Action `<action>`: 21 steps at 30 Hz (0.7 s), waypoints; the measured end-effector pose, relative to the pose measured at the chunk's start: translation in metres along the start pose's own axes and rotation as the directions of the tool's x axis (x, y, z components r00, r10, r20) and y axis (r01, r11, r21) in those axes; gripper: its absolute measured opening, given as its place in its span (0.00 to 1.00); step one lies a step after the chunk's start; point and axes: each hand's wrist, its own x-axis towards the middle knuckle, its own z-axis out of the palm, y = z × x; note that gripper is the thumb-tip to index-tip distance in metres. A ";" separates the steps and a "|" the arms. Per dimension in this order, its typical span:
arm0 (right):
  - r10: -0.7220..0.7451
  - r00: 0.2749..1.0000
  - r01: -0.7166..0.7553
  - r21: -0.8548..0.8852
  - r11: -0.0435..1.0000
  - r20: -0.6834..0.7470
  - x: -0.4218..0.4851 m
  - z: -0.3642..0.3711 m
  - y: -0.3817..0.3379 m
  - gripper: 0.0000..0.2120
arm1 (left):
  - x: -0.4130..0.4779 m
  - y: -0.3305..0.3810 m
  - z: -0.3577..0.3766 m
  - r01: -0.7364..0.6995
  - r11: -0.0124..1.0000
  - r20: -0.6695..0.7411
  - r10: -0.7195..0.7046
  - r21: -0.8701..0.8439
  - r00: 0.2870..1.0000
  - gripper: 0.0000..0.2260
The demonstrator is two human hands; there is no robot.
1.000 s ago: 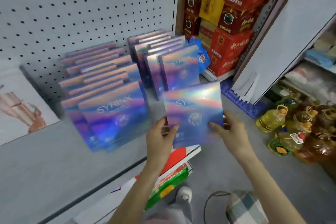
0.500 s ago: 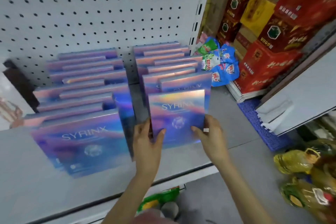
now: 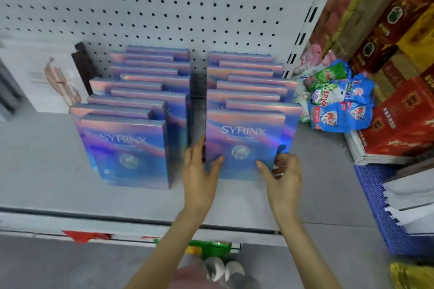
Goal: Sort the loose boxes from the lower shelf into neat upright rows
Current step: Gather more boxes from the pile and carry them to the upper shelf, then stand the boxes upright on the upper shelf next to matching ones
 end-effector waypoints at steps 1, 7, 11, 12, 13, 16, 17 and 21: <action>0.017 1.000 -0.017 0.012 1.000 0.013 0.001 0.000 0.003 0.18 | -0.001 0.000 0.002 0.009 1.000 -0.002 -0.009 0.008 1.000 0.26; 0.035 0.999 -0.037 0.065 0.997 0.035 -0.002 -0.001 0.010 0.15 | -0.020 0.005 0.000 0.100 0.995 -0.039 -0.101 -0.022 0.994 0.29; -0.076 0.995 0.082 0.109 0.991 -0.058 -0.017 -0.010 -0.002 0.16 | -0.063 0.006 -0.033 0.109 0.993 -0.018 -0.110 -0.051 0.994 0.30; -0.111 0.992 0.118 0.113 0.987 -0.066 -0.025 -0.012 -0.008 0.17 | -0.075 0.005 -0.043 0.114 0.993 -0.019 -0.115 -0.039 0.993 0.29; -0.148 0.987 0.155 0.126 0.980 -0.063 -0.036 -0.013 -0.015 0.18 | -0.088 0.003 -0.053 0.127 0.991 -0.027 -0.128 -0.043 0.991 0.27; -0.285 0.955 0.270 0.157 0.950 0.084 -0.074 -0.001 -0.039 0.17 | -0.113 -0.008 -0.088 0.202 0.977 -0.066 -0.206 -0.067 0.976 0.19; -0.328 0.927 0.303 0.153 0.941 0.183 -0.088 0.008 -0.045 0.17 | -0.121 -0.014 -0.100 0.229 0.971 -0.082 -0.235 -0.071 0.969 0.18; -0.374 0.720 0.373 0.128 0.919 0.585 -0.143 0.055 -0.069 0.17 | -0.148 -0.044 -0.157 0.318 0.942 -0.143 -0.331 -0.105 0.933 0.15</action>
